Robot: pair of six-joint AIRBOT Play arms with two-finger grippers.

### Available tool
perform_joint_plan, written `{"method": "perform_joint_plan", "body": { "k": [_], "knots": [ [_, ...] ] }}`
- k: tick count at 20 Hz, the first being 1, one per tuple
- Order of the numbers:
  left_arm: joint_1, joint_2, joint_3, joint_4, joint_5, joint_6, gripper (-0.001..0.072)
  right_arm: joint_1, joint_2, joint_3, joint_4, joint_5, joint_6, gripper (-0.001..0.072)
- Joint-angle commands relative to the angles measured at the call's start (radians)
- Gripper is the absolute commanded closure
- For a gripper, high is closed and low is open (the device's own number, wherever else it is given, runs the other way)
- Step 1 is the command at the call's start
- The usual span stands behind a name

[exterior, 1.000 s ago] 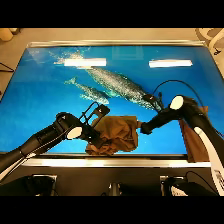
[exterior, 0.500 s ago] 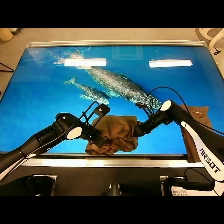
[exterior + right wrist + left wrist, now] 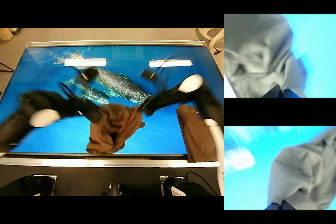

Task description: Fold the shirts.

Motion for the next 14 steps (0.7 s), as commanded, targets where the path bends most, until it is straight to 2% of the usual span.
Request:
{"method": "perform_joint_plan", "body": {
  "k": [1, 2, 4, 6, 8, 10, 12, 14],
  "knots": [
    [0.063, 0.130, 0.283, 0.082, 0.018, 0.005, 0.0682, -0.001, 0.277, 0.303, -0.262, -0.139, 0.139, 0.0690],
    [0.073, 0.172, 0.349, 0.080, 0.056, -0.011, 0.0683, -0.001, 0.362, 0.352, -0.319, -0.216, 0.179, 0.0691],
    [0.074, 0.253, 0.419, 0.033, 0.225, -0.041, 0.0682, -0.001, 0.504, 0.371, -0.339, -0.355, 0.262, 0.0691],
    [0.074, 0.304, 0.418, -0.058, 0.372, -0.041, 0.0683, -0.001, 0.582, 0.371, -0.328, -0.375, 0.298, 0.0691],
    [0.075, 0.313, 0.418, -0.076, 0.386, -0.041, 0.0683, -0.001, 0.604, 0.371, -0.329, -0.328, 0.348, 0.0690],
    [0.075, 0.301, 0.418, -0.026, 0.386, -0.041, 0.0682, -0.001, 0.594, 0.371, -0.328, -0.242, 0.361, 0.0690],
    [0.075, 0.283, 0.418, 0.047, 0.371, -0.041, 0.0682, -0.001, 0.576, 0.371, -0.343, -0.130, 0.360, 0.0690],
    [0.090, 0.249, 0.418, 0.117, 0.300, -0.041, 0.0682, -0.001, 0.537, 0.369, -0.388, 0.043, 0.361, 0.0690]
  ]
}}
